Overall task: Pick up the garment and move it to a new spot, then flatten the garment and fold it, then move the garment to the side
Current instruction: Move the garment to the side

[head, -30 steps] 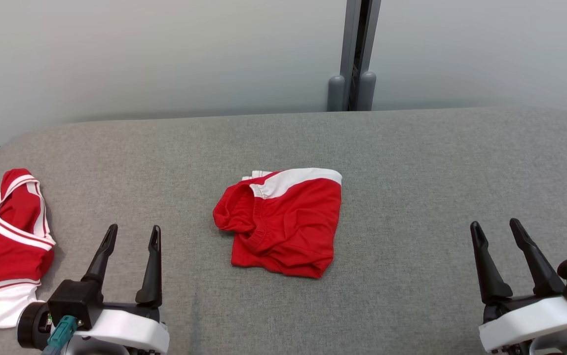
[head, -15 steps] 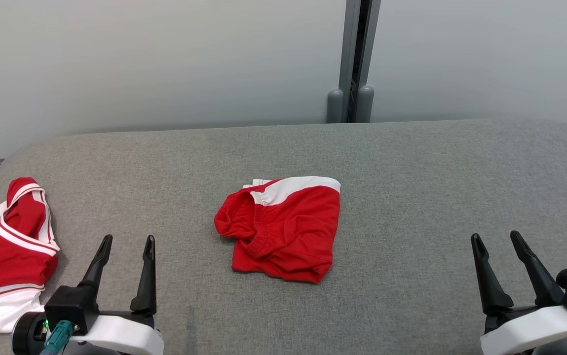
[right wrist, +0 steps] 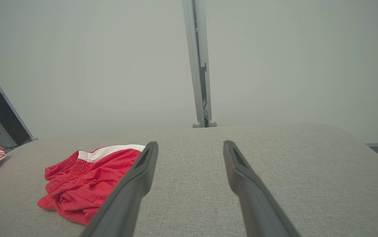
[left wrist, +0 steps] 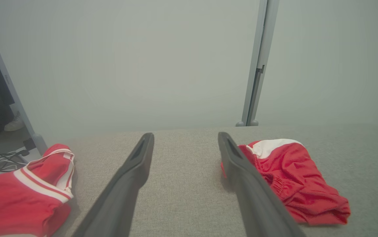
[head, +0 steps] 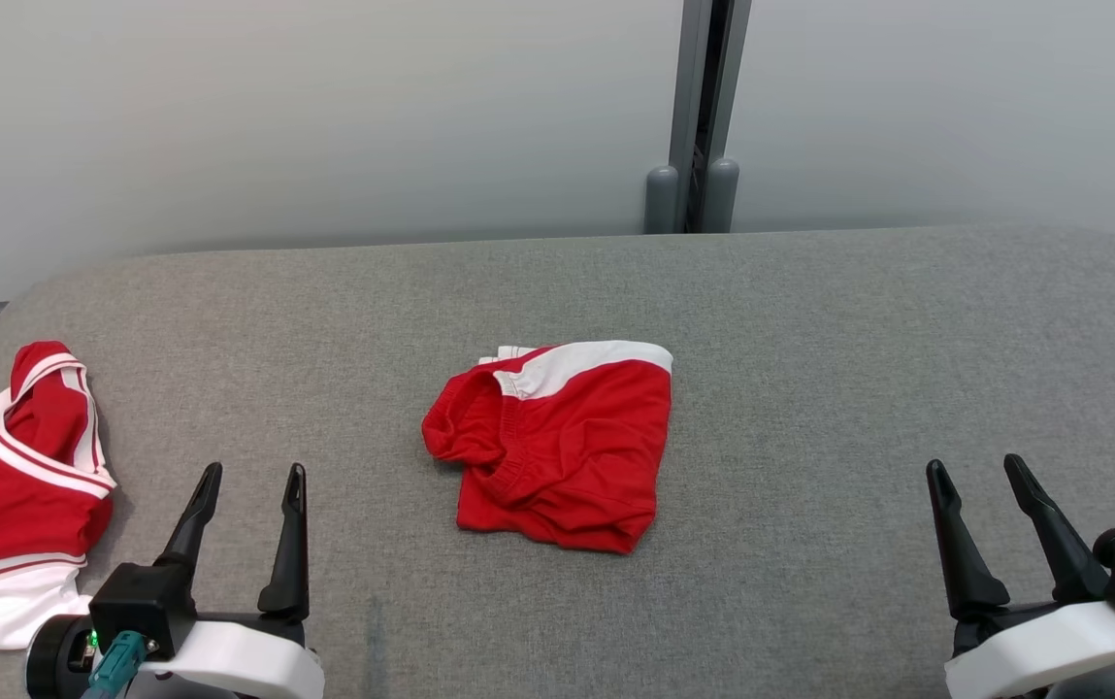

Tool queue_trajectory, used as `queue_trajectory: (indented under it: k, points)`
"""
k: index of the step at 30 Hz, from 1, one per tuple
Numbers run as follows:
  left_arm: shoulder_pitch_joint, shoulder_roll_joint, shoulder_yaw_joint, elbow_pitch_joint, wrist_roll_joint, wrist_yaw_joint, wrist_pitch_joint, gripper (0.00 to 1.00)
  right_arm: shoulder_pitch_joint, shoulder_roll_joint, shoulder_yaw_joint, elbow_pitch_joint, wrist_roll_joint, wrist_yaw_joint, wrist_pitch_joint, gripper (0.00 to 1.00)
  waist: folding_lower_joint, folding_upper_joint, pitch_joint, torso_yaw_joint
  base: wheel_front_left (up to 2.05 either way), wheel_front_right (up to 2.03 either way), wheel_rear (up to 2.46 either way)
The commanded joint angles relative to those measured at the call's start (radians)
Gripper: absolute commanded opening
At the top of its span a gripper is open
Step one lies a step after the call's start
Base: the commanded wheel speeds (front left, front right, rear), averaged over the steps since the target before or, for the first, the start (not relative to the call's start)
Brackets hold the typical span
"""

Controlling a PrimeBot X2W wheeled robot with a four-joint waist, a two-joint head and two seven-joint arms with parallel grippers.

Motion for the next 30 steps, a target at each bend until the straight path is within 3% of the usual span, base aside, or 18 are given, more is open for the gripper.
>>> queue_trajectory:
  k: [1,23,30]
  points:
    - [-0.005,0.006,0.001,-0.001,-0.003,0.005,-0.006,1.0,-0.001,-0.002,-0.001,-0.006,-0.003,0.0,0.005,1.0,0.0,0.0,0.003,0.001,0.0,0.0,0.0]
    - [-0.037,0.011,-0.016,-0.014,-0.009,0.01,-0.016,1.0,-0.018,-0.016,-0.017,-0.007,-0.009,0.0,0.008,1.0,0.0,0.0,0.034,0.031,0.0,0.0,0.0]
    - [-0.073,-0.005,-0.031,-0.03,-0.005,0.014,-0.032,1.0,-0.099,-0.06,0.034,0.051,0.016,0.0,0.05,1.0,0.0,0.0,0.102,0.069,0.0,0.0,0.0]
